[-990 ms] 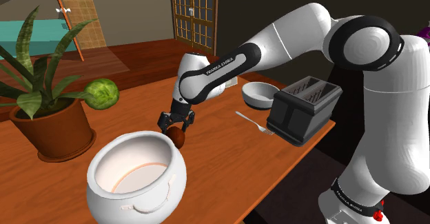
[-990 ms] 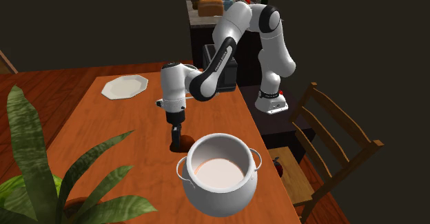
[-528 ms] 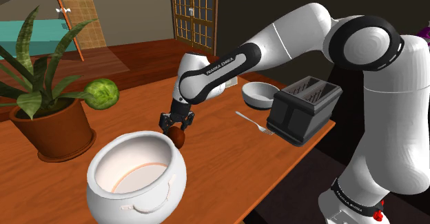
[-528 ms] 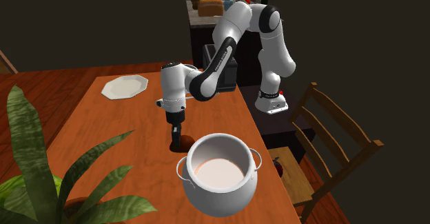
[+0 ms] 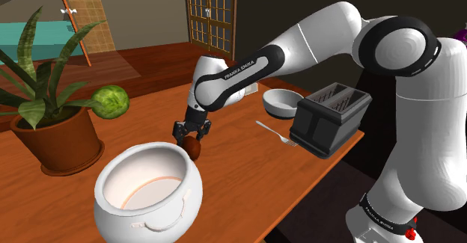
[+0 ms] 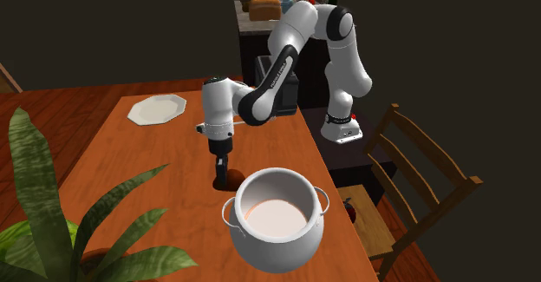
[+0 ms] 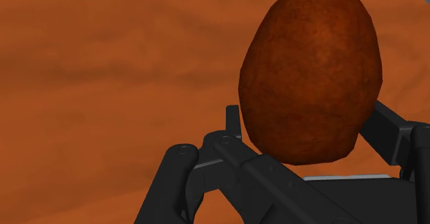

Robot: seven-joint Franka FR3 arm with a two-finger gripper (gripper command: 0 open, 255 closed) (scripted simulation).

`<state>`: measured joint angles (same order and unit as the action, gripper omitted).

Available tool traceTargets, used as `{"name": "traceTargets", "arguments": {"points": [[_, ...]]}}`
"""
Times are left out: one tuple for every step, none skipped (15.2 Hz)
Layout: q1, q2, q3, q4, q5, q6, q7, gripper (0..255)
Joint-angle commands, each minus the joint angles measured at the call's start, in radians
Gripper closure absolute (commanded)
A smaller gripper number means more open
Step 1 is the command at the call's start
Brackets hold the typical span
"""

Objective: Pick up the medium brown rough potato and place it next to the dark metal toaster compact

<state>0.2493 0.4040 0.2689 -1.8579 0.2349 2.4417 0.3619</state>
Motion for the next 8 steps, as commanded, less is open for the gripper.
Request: {"name": "traceTargets", "arguments": {"points": [[-0.001,-0.013,0.0,0.007,-0.001,-0.02,0.005,255],[-0.001,-0.02,0.0,0.011,-0.001,-0.031,0.007,255],[-0.002,-0.027,0.0,0.015,-0.001,-0.042,0.01,255],[-0.002,-0.034,0.0,0.019,-0.002,-0.052,0.012,255],[-0.003,-0.041,0.0,0.024,-0.002,-0.063,0.015,255],[-0.003,-0.048,0.0,0.028,-0.002,-0.074,0.017,255],[-0.004,-0.054,0.0,0.033,-0.003,-0.086,0.02,255],[-0.004,-0.06,0.0,0.038,-0.003,-0.097,0.023,255]]}}
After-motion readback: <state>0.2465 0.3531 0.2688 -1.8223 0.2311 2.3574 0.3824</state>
